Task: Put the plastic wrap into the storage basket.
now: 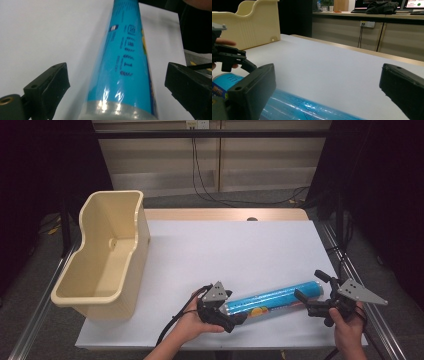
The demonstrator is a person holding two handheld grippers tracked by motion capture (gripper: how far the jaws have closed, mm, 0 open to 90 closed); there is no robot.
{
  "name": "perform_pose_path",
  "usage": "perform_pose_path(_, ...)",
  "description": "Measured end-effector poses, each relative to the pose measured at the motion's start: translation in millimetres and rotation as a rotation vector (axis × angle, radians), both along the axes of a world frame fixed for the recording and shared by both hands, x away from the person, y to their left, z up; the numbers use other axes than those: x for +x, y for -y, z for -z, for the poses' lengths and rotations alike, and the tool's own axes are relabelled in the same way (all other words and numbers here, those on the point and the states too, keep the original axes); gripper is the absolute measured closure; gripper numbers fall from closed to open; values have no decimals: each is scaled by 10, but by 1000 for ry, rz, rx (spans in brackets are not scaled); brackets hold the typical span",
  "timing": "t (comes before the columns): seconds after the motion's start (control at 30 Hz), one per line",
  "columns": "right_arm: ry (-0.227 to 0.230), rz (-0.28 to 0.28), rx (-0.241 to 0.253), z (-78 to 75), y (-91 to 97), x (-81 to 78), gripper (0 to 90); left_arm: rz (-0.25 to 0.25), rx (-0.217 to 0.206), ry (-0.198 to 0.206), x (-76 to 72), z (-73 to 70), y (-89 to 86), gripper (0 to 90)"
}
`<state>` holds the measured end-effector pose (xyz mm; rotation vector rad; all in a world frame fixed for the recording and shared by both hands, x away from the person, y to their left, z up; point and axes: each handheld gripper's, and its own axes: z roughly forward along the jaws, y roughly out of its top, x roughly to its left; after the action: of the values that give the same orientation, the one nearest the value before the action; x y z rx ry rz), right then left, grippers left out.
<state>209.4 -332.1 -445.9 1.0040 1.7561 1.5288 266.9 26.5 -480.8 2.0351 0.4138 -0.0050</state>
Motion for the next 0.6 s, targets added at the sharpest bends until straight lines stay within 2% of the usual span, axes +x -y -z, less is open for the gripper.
perform_pose_path(0.1, 0, 0, -1, 0, 2, 2, 3, 28, 42, 11, -23, 7, 18, 80)
perform_pose_path(0.23, -1, -2, -5, 0, -2, 5, 3, 39, 90, 5, -39, 25, 54, 111)
perform_pose_path(0.43, -2, -2, -5, -1, -3, 8, 3, 48, 120, 10, -29, 29, 80, 184)
perform_pose_path(0.5, 0, -2, -6, -3, -3, 9, 3, 45, 138, 23, -32, 27, 76, 261)
perform_pose_path(0.6, 0, -3, -8, -2, -2, 12, 3, 59, 147, 36, -35, 22, 69, 277)
